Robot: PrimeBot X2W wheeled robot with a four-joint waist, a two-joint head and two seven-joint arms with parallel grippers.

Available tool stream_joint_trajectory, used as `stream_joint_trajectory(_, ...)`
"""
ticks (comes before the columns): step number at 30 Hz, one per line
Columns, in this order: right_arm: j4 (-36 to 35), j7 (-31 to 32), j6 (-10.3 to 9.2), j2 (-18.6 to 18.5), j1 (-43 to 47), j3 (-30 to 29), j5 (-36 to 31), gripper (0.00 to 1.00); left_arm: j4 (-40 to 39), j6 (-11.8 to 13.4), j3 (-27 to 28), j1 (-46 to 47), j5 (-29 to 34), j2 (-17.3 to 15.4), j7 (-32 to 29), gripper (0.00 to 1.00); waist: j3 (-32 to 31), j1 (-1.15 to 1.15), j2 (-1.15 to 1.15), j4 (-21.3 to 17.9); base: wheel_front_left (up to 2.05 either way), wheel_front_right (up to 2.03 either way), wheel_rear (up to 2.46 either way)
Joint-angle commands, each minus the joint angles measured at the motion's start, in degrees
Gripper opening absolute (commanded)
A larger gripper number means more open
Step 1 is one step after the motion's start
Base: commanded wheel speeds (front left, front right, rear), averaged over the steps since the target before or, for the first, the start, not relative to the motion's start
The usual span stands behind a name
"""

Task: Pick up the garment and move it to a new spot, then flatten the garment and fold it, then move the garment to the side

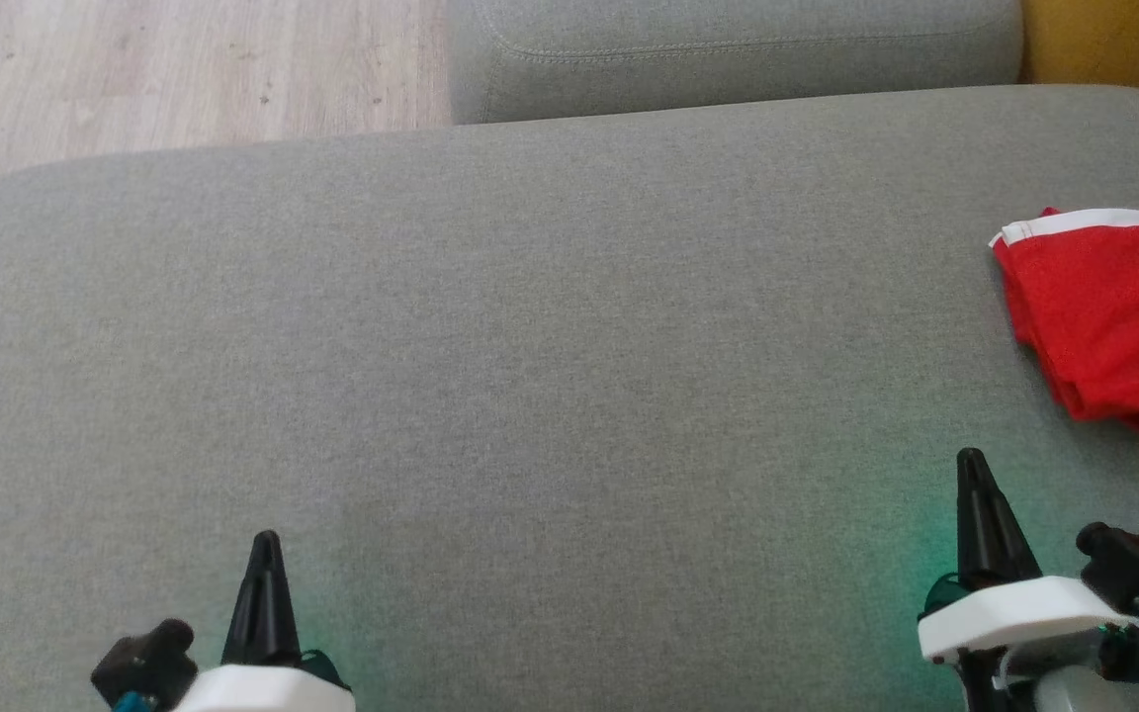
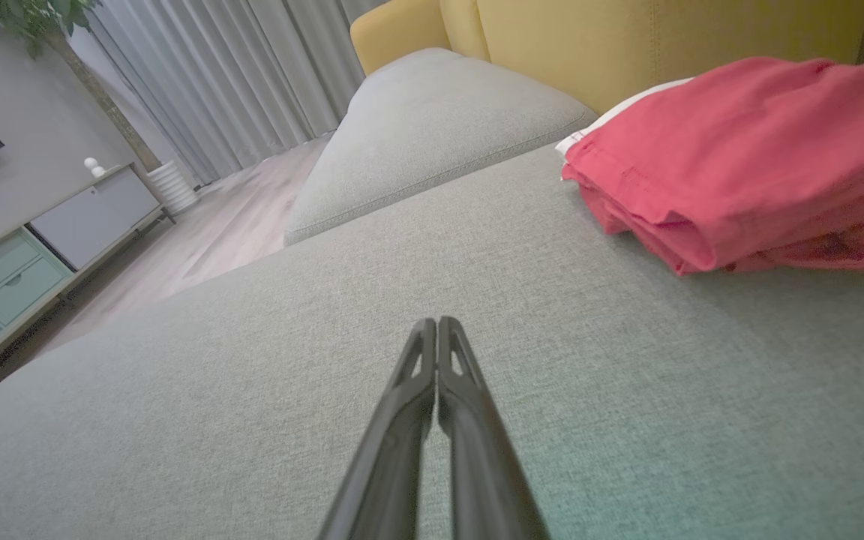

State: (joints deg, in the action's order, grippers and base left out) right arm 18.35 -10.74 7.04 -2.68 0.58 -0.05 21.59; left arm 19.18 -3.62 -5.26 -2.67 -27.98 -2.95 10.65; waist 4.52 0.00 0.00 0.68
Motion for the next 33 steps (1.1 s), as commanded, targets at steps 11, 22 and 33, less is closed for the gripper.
stream_joint_trajectory(11, -2.24, 1.71, 0.14, -1.03, -2.88, -0.34, 9.23, 0.0, -2.38, -0.75, 2.02, 3.03, -8.15, -0.5, -1.74, 0.0, -0.49, 0.0, 0.0, -0.08, 0.0, 0.0, 0.0)
stream_joint_trajectory(22, -2.52, 3.37, 0.18, -1.19, -3.33, -0.74, 17.24, 0.0, -2.75, -1.14, 3.04, 3.74, -15.36, -0.58, -3.51, 0.0, -0.97, 0.0, 0.0, -0.15, 0.0, 0.0, 0.0)
stream_joint_trajectory(33, -2.8, 5.07, 0.22, -1.3, -3.79, -1.21, 25.17, 0.0, -3.1, -1.53, 4.09, 4.45, -22.52, -0.62, -5.3, 0.0, -1.45, 0.0, 0.0, -0.23, 0.0, 0.0, 0.0)
